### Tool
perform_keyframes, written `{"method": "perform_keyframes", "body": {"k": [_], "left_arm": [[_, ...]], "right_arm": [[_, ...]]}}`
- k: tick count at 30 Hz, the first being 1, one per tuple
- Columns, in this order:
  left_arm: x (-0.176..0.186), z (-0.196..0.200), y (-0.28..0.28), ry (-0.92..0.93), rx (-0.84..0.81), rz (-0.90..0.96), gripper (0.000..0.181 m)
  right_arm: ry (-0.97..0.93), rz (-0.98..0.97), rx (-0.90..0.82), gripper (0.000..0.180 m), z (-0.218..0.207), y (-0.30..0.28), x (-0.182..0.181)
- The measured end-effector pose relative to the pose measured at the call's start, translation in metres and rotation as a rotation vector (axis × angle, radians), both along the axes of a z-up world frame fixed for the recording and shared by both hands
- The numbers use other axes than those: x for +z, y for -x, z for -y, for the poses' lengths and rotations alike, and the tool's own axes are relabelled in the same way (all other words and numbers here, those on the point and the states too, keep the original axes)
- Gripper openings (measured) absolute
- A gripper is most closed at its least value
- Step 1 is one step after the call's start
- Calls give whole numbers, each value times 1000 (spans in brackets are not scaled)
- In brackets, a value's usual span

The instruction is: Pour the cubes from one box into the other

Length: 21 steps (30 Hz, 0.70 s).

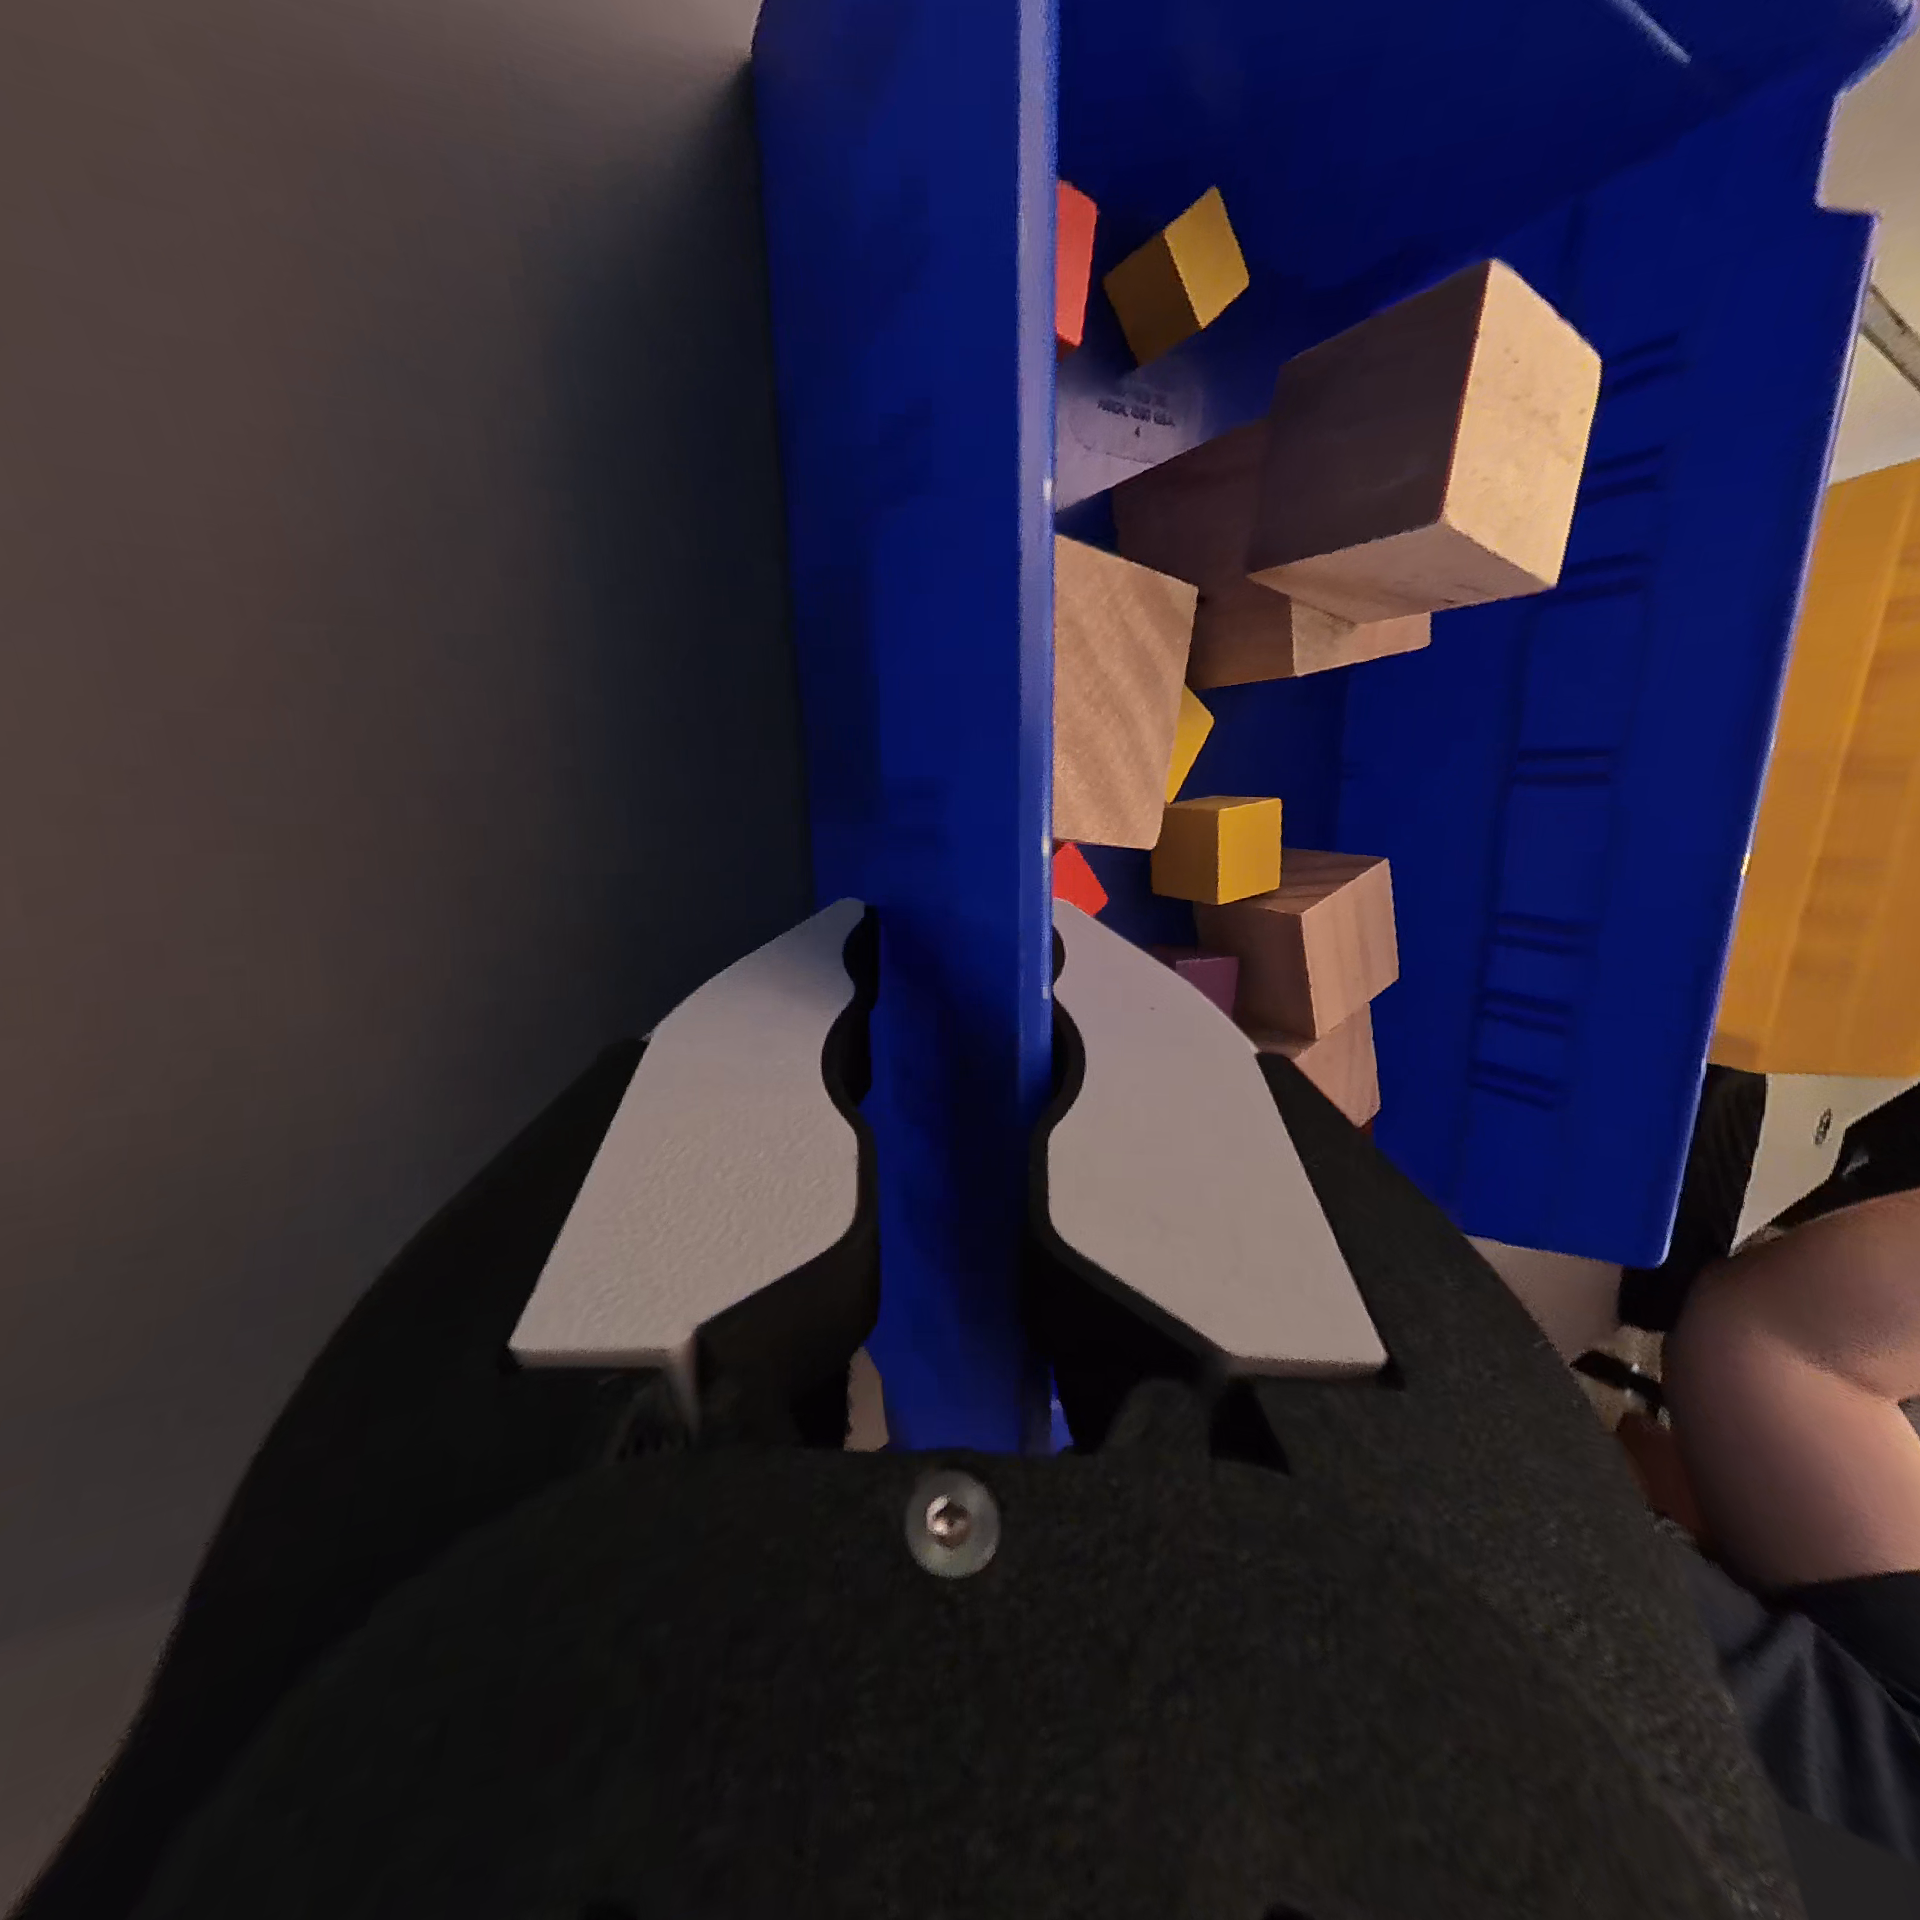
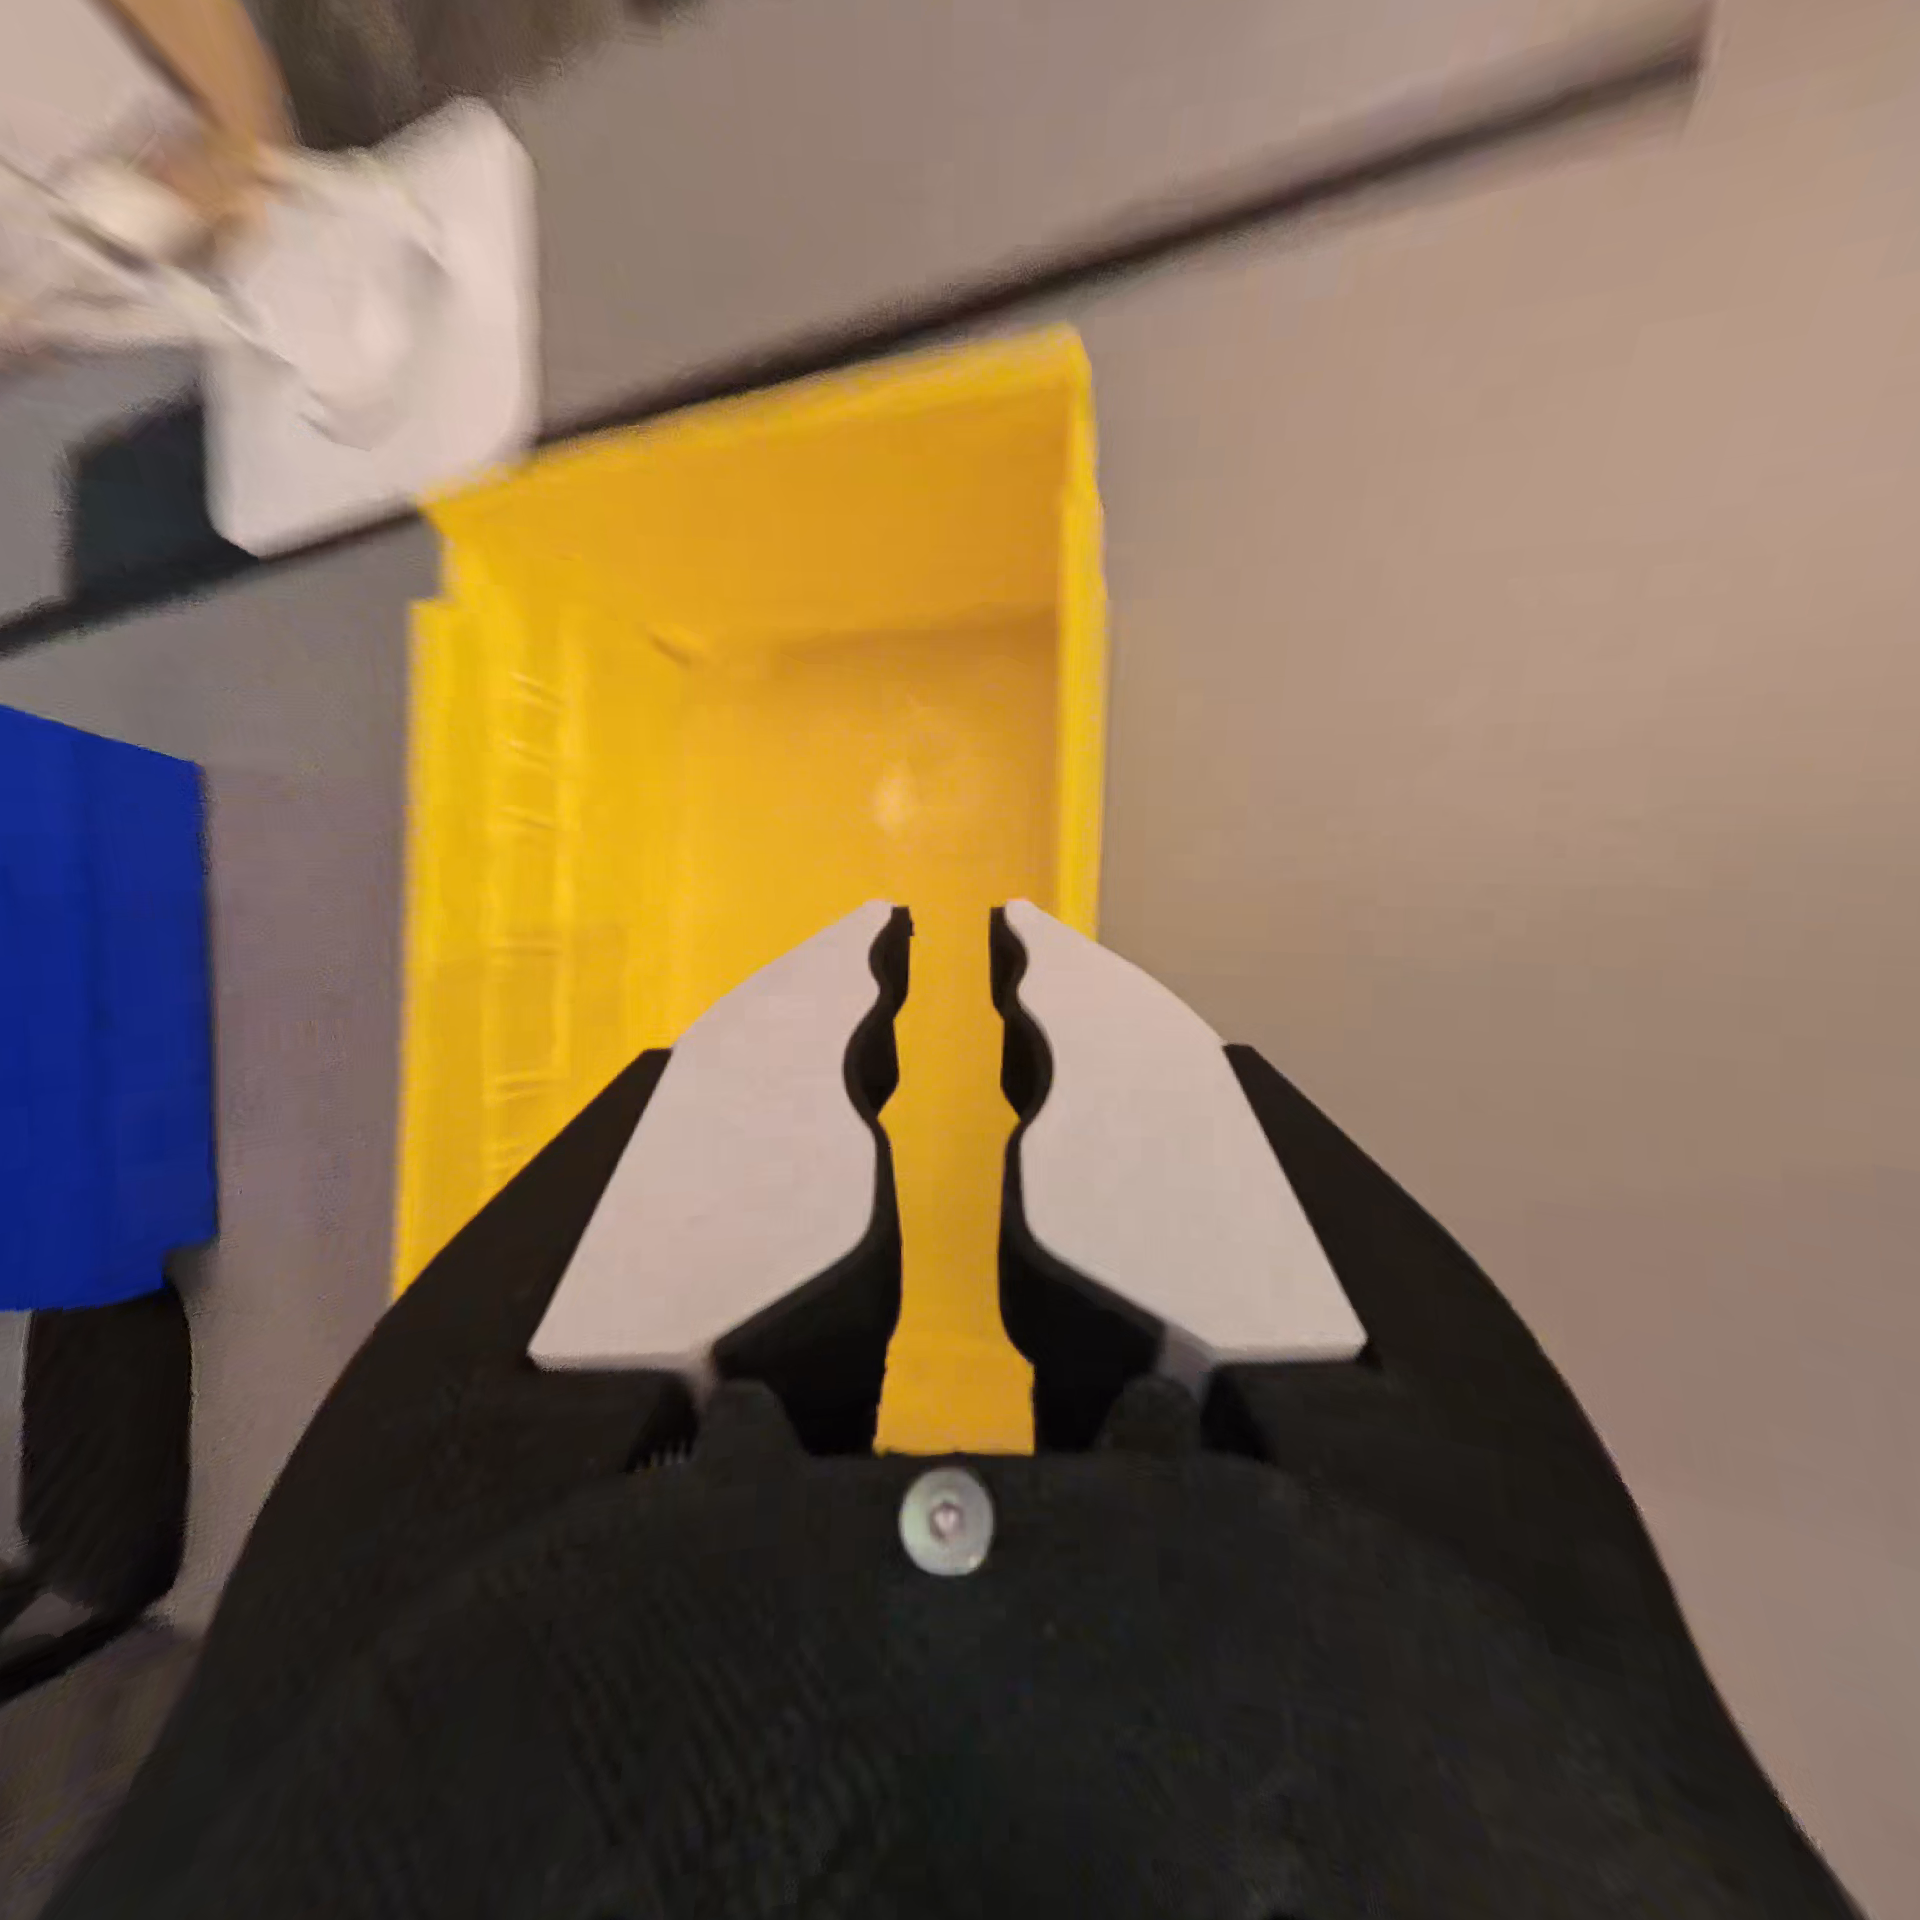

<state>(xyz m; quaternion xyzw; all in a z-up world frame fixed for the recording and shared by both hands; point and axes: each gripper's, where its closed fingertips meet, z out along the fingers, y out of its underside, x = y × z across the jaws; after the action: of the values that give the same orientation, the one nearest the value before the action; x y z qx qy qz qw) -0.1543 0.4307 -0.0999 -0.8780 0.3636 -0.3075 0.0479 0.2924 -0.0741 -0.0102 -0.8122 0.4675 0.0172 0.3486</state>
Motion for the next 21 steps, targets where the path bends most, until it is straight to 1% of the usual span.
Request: {"method": "perform_keyframes", "body": {"k": [2,4,6,7,8,10,11,12,13,15,16,18,20,21], "left_arm": [[0,1,1,-4,-38,-30,26],[0,1,3,-31,-88,-73,23],[1,2,5,-53,-124,-107,20],[2,2,6,-61,-137,-121,20],[2,2,7,-71,-148,-138,19],[-1,4,12,-92,-179,-199,15],[-4,6,15,-103,-199,-231,15],[-6,8,16,-119,-214,-259,16],[-8,7,17,-142,-223,-286,15],[-12,7,19,-179,-235,-347,12],[-14,7,21,-193,-245,-383,11],[-18,6,24,-209,-262,-446,12],[-19,7,26,-189,-262,-467,11],[-19,8,25,-163,-253,-456,10]], "right_arm": [[-168,272,42,14,-21,10,68],[-406,594,158,16,-51,42,136],[-682,878,228,32,-76,85,183],[-801,924,299,34,-90,109,196],[-876,861,358,35,-107,126,199],[-932,655,509,35,-144,158,189],[-925,590,544,36,-162,169,182],[-886,576,560,41,-181,176,172],[-822,605,586,47,-201,184,160],[-660,652,673,47,-242,205,127],[-604,643,727,47,-261,219,110],[-512,571,832,44,-298,247,75],[-320,435,873,42,-327,259,30],[-270,377,874,43,-341,263,15]]}}
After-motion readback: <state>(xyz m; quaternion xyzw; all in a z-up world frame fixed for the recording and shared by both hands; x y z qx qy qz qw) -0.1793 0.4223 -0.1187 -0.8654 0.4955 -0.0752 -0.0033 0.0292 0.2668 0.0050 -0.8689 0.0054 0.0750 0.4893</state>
